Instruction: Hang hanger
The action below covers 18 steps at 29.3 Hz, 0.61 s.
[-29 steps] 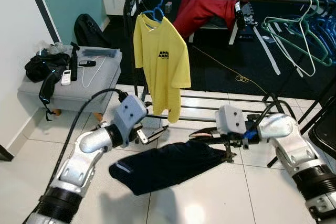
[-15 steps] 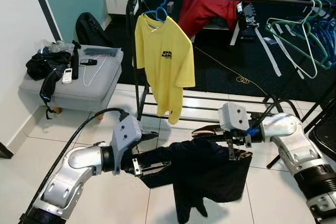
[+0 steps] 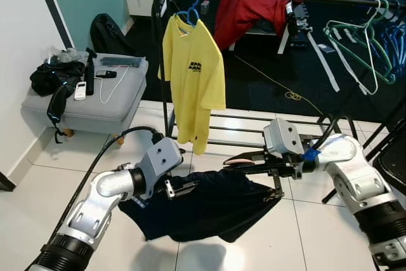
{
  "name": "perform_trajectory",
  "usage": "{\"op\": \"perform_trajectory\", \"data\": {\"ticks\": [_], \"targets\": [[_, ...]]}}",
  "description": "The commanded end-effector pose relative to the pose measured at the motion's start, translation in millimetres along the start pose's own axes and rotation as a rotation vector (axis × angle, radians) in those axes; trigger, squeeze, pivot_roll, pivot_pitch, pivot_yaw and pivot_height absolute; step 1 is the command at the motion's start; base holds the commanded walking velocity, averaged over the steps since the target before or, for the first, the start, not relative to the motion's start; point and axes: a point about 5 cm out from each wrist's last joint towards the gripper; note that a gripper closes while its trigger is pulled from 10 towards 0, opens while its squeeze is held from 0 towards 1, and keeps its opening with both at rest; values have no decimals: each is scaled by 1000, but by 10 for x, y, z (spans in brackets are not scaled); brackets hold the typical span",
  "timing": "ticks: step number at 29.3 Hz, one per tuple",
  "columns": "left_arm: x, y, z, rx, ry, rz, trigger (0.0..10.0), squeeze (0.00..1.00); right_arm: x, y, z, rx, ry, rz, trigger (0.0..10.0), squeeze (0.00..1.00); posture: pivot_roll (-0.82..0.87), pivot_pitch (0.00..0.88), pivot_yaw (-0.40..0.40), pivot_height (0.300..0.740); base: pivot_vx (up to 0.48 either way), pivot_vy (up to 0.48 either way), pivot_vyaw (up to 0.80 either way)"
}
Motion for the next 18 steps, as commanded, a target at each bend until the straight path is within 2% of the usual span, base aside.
{"op": "perform_trajectory", "data": {"ticks": [1, 5, 7, 9, 10, 11, 12, 13, 15, 18], "targets": [[0, 51, 52, -50, 22, -7, 10000, 0, 19, -12, 5, -4, 16, 5, 0, 0, -87, 133, -22, 740, 0, 0, 0], [-84, 126, 112, -99, 78, -41, 10000, 0, 46, 16, 41, -26, 13, 11, 0, 0, -86, 134, -22, 740, 0, 0, 0], [-84, 126, 112, -99, 78, -41, 10000, 0, 46, 16, 41, -26, 13, 11, 0, 0, -86, 134, -22, 740, 0, 0, 0], [-272, 215, 80, -42, 135, -75, 10000, 0, 95, 53, 98, -60, 13, 27, 0, 0, -84, 137, -17, 740, 0, 0, 0], [-272, 215, 80, -42, 135, -75, 10000, 0, 95, 53, 98, -60, 13, 27, 0, 0, -84, 137, -17, 740, 0, 0, 0], [-360, 258, 9, 53, 165, -64, 10000, 0, 117, 79, 130, -79, 11, 34, 0, 0, -85, 138, -16, 740, 0, 0, 0], [-360, 258, 9, 53, 165, -64, 10000, 0, 117, 79, 130, -79, 11, 34, 0, 0, -85, 138, -16, 740, 0, 0, 0], [-423, 304, -60, 149, 220, -31, 10000, 0, 132, 105, 158, -95, 15, 34, 0, 0, -85, 138, -15, 740, 0, 0, 0], [-423, 304, -60, 149, 220, -31, 10000, 0, 132, 105, 158, -95, 15, 34, 0, 0, -85, 138, -15, 740, 0, 0, 0], [-630, 516, -218, 418, 435, 74, 10000, 0, 146, 147, 192, -117, 19, 30, 0, 0, -87, 134, -12, 740, 0, 0, 0]]}}
Point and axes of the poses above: a point about 5 cm out from each wrist's last joint towards the gripper, its own y axis pointing back from the gripper into the wrist, its own x axis along the axis of the wrist's last joint, z = x × y, and after that the axes turned 11 degrees about y, right-handed
